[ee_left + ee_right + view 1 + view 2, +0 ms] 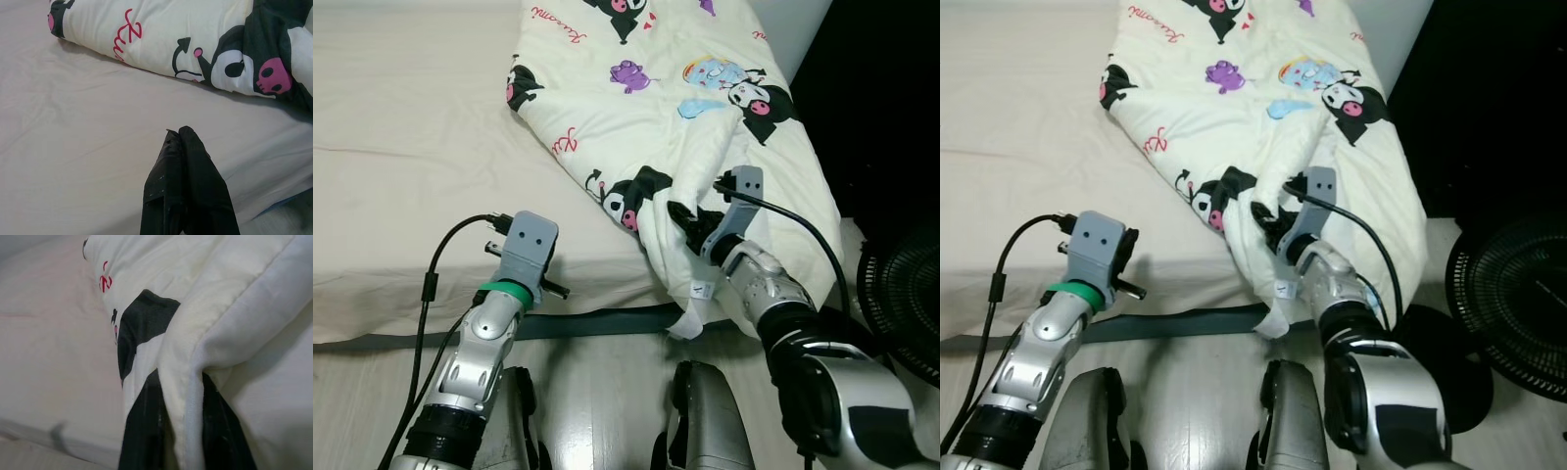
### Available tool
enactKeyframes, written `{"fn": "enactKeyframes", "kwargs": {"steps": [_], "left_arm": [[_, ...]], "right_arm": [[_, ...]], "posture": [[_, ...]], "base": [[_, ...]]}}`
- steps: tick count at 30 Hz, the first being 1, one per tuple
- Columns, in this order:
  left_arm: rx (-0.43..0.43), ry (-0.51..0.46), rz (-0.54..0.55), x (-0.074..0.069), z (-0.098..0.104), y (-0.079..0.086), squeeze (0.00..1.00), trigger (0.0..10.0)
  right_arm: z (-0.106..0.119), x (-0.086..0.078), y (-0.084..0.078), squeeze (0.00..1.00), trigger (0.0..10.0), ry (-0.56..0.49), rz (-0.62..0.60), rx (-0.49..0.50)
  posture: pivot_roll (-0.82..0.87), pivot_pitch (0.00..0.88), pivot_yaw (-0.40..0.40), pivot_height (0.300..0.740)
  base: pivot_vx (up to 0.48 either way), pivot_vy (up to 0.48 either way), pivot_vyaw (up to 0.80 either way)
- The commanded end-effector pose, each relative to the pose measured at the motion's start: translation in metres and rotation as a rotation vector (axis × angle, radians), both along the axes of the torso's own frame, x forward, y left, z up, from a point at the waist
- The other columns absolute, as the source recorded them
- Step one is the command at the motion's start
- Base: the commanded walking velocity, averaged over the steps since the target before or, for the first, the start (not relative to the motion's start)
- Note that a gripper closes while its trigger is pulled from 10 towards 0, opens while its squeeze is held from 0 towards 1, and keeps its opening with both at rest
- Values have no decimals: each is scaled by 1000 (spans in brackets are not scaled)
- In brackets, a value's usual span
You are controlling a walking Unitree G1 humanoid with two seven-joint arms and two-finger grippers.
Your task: Clean up the room
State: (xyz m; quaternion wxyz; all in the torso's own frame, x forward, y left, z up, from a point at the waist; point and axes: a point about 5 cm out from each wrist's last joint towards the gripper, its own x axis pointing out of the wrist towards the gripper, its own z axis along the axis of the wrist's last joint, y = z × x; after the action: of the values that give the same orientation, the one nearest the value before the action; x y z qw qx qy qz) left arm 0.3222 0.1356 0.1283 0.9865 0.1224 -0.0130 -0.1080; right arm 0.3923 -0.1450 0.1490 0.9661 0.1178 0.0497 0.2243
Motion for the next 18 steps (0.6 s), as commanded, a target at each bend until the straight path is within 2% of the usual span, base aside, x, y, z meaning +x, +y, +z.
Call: {"fn": "enactKeyframes", "kwargs": {"steps": [1, 2, 4, 5, 7, 8, 9, 10, 11, 12, 13, 14, 17, 18], "left_arm": [[4, 34, -9, -1, -7, -2, 0, 10000], [3, 32, -11, -1, -6, -2, 0, 10000], [-1, 23, -12, 0, -3, -2, 0, 10000], [-1, 23, -12, 0, -3, -2, 0, 10000], [-15, -9, -2, 4, 8, 3, 0, 10000], [-15, -9, -2, 4, 8, 3, 0, 10000], [-22, -23, 4, 5, 13, 6, 0, 10000], [-22, -23, 4, 5, 13, 6, 0, 10000], [-27, -41, 9, 7, 19, 9, 0, 10000], [-32, -62, 15, 9, 25, 13, 0, 10000], [-32, -62, 15, 9, 25, 13, 0, 10000], [-34, -83, 25, 10, 31, 17, 0, 10000], [-24, -124, 49, 12, 41, 23, 0, 10000], [-13, -138, 45, 12, 43, 23, 0, 10000]], "right_arm": [[-2, -4, 16, 0, 0, -38, 138, -106], [1, -9, 37, 0, 0, -98, 322, -182], [0, -23, 64, 0, 0, -157, 600, -263], [0, -23, 64, 0, 0, -157, 600, -263], [-13, -47, 82, 0, 0, -161, 877, -296], [-13, -47, 82, 0, 0, -161, 877, -296], [-18, -59, 87, 0, 0, -157, 989, -308], [-18, -59, 87, 0, 0, -157, 989, -308], [-24, -70, 90, 0, 0, -146, 1078, -328], [-31, -81, 90, 0, 4039, -125, 1147, -354], [-31, -81, 90, 0, 4039, -125, 1147, -354], [-37, -89, 88, 0, 10000, -97, 1194, -369], [-43, -94, 83, 0, 10000, -74, 1196, -375], [-42, -92, 81, 0, 10000, -74, 1155, -345]], "posture": [[72, 131, 43, 542], [71, 128, 42, 542], [73, 129, 39, 542], [73, 129, 39, 542], [72, 131, 34, 542], [72, 131, 34, 542], [72, 131, 34, 542], [72, 131, 34, 542], [67, 132, 32, 542], [65, 133, 32, 542], [65, 133, 32, 542], [62, 134, 31, 542], [60, 134, 30, 542], [59, 136, 30, 542]], "base": [[0, 0, 0], [0, 0, 0], [0, 0, 0], [0, 0, 0], [0, 0, 0], [0, 0, 0], [0, 0, 0], [0, 0, 0], [0, 0, 0], [0, 0, 0], [0, 0, 0], [0, 0, 0], [0, 0, 0], [0, 0, 0]]}}
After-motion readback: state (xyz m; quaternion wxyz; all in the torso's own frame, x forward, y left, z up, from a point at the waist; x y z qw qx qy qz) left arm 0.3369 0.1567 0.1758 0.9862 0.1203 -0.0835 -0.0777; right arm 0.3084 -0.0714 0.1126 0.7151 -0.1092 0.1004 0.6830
